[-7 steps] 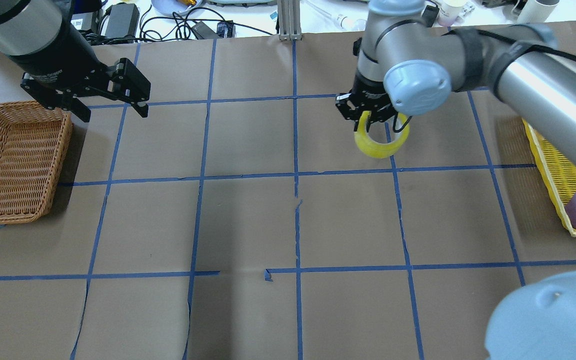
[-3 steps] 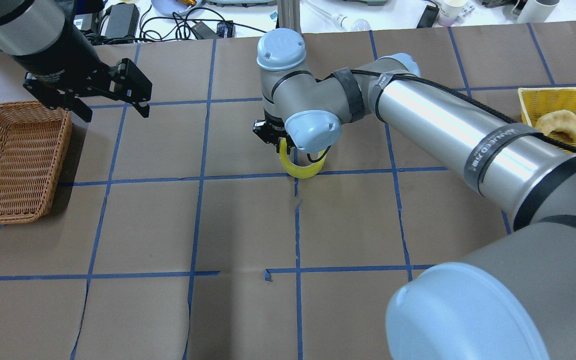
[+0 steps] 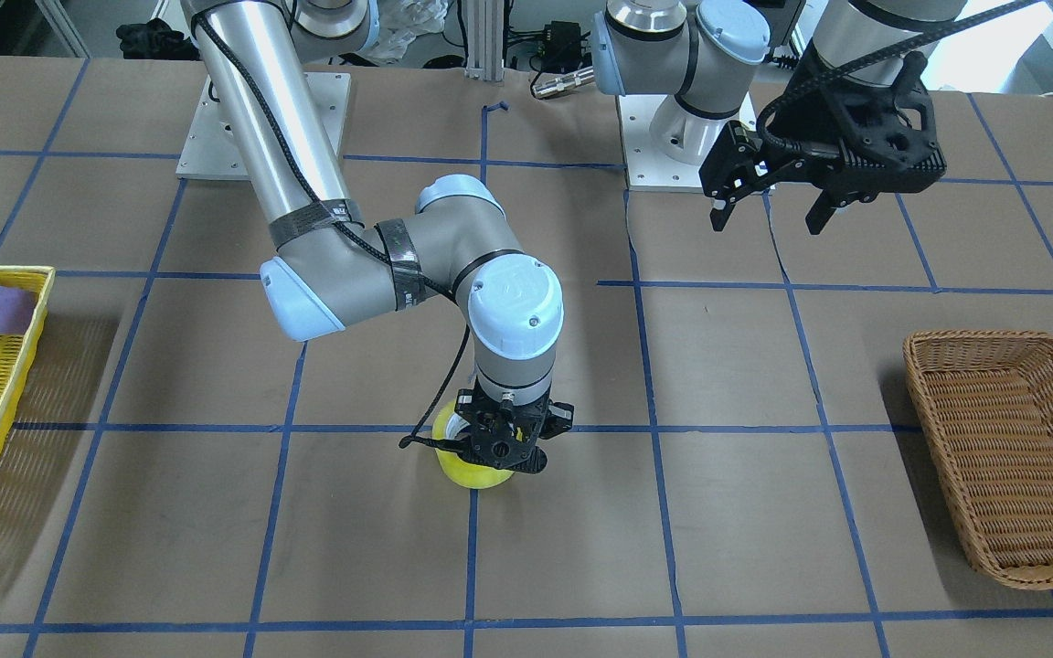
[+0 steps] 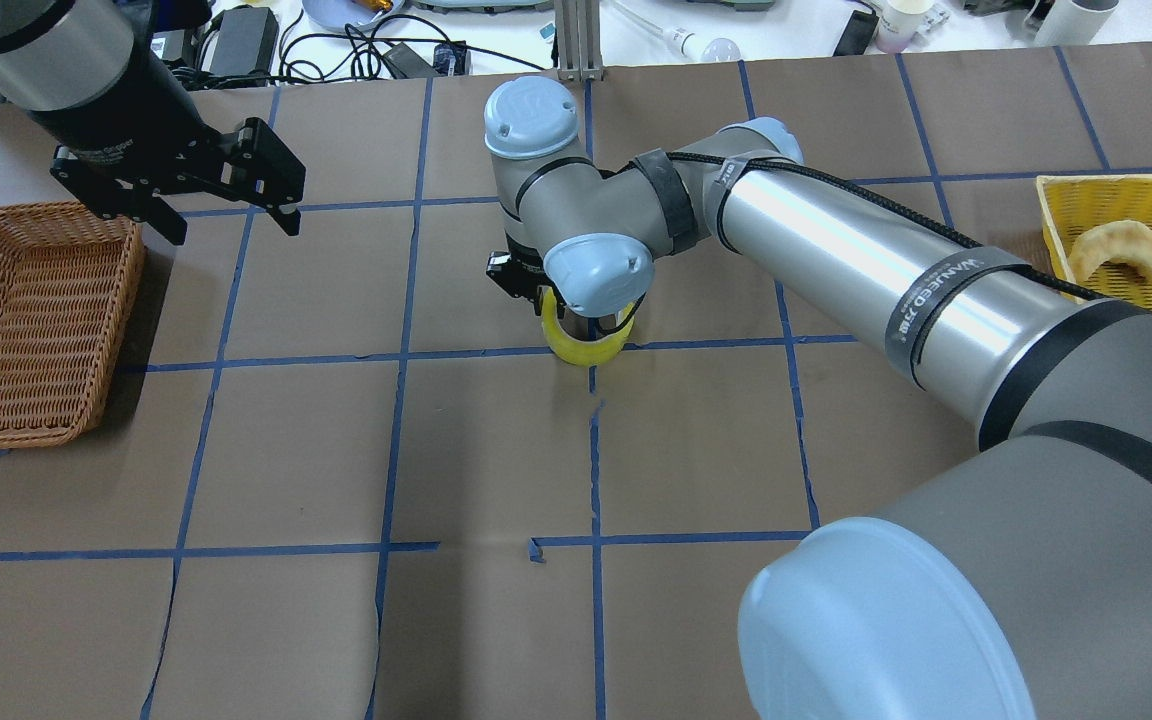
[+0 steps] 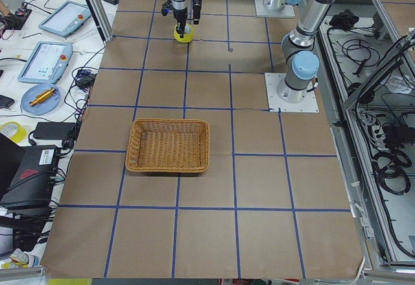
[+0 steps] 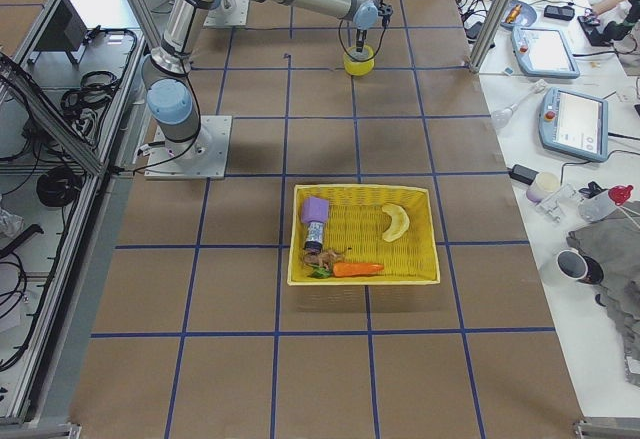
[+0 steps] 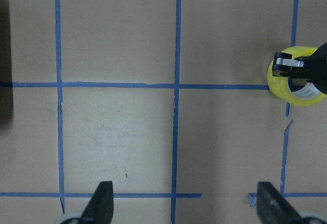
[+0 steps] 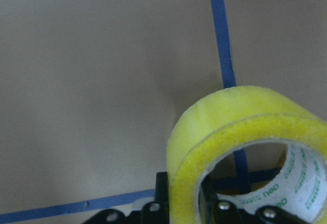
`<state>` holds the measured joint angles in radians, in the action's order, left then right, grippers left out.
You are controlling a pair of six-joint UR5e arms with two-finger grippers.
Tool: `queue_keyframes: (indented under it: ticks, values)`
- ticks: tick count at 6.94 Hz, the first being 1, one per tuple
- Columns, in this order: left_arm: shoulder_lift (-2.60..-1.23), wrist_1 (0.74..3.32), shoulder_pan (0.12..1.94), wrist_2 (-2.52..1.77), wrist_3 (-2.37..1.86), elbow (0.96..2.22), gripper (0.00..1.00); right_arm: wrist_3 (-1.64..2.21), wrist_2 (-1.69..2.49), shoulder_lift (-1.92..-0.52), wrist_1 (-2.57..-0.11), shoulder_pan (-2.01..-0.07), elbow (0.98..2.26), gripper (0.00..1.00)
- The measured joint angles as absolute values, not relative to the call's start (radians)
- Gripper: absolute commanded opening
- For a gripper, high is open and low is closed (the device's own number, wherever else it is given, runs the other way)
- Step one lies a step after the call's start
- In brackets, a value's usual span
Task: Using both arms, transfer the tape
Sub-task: 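Set the tape roll down and open the right gripper, then reach the left gripper to the tape roll while the right gripper withdraws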
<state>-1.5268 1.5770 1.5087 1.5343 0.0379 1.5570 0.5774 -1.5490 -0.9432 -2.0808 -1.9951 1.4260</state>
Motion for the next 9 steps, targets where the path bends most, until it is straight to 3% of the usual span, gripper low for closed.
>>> queue_keyframes:
  ticks: [3,5,6,7,9]
  values:
    - [-1.559,1.570,1.507,1.527,0.048,1.556,1.00,0.468,-1.567,-1.036,-2.027,-1.946,1.430,1.00]
    - [-1.665,1.497,1.513,1.507,-0.055,1.578,0.98,0.281,-1.565,-1.176,-1.838,-1.805,1.434,1.00]
    - [-1.721,1.468,1.521,1.483,-0.169,1.586,0.84,0.189,-1.567,-1.255,-1.739,-1.755,1.439,1.00]
    - [-1.783,1.433,1.551,1.465,-0.303,1.590,1.00,0.135,-1.566,-1.324,-1.663,-1.730,1.446,1.00]
    - [-1.900,1.320,1.661,1.459,-0.553,1.592,1.00,0.053,-1.563,-1.373,-1.632,-1.709,1.475,1.00]
